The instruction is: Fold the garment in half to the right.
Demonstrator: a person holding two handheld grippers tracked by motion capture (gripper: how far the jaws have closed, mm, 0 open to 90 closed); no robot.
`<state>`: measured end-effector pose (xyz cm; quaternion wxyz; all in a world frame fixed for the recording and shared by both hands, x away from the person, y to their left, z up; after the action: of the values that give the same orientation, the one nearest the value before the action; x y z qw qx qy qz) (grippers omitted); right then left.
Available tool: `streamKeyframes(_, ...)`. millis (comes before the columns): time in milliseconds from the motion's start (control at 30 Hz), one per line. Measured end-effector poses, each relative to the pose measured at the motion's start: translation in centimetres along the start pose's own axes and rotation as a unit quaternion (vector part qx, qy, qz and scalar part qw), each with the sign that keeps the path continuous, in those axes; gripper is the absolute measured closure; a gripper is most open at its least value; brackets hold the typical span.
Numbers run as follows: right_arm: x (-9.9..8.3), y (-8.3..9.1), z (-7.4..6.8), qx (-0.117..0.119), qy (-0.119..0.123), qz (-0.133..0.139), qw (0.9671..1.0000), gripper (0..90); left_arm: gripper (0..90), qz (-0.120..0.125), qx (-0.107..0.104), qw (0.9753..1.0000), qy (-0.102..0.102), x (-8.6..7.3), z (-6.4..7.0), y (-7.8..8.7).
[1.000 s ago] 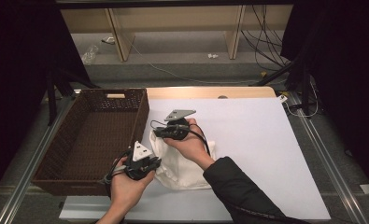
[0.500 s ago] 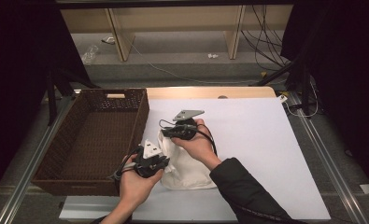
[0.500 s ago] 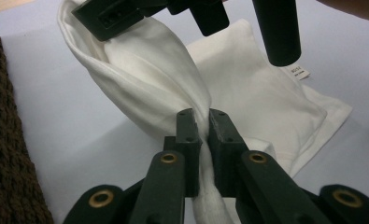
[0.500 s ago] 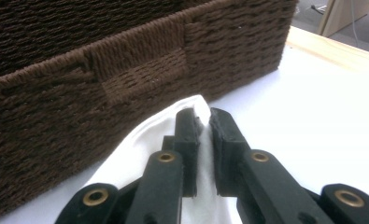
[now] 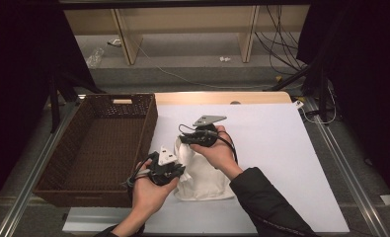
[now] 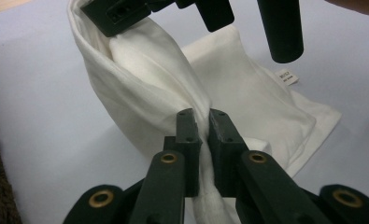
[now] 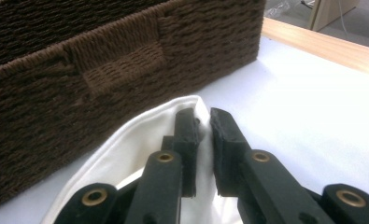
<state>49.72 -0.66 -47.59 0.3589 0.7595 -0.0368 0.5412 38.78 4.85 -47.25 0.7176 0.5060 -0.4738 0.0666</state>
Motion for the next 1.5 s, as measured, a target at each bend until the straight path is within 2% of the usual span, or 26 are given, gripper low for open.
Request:
streamKeyframes(300,-0.4,0.9,1.0,-0.007,-0.005,-0.004,1.0,81.9,83.0,-0.003,-0.01,0.9999,-0.01,0.6,0.9,-0.9)
streamKeyframes(667,-1.1,1.7,2.2,-0.018,-0.015,-0.008,0.9997,81.9,82.9,-0.007,-0.014,0.9997,-0.016,0.9,1.4,-1.6)
streamKeyframes(1033,-1.6,2.5,3.0,-0.033,-0.011,-0.008,0.9994,84.2,82.9,-0.01,-0.021,0.9994,-0.024,1.4,2.3,-2.4)
streamKeyframes(1133,-1.9,2.9,3.4,-0.042,-0.003,-0.011,0.999,86.3,82.9,-0.012,-0.023,0.9993,-0.028,1.6,2.7,-2.9)
streamKeyframes(1500,-2.4,3.8,4.1,-0.052,-0.011,-0.008,0.9986,87.0,82.9,-0.014,-0.031,0.9989,-0.034,1.9,3.8,-3.8)
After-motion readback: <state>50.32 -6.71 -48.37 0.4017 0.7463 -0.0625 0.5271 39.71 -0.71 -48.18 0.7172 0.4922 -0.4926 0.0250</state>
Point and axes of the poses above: each handheld gripper's, and its own axes: y roughly backward along the jaws, x roughly out of its top, z roughly to its right, the point moved 9 cm from there along -y, roughly forward along the jaws
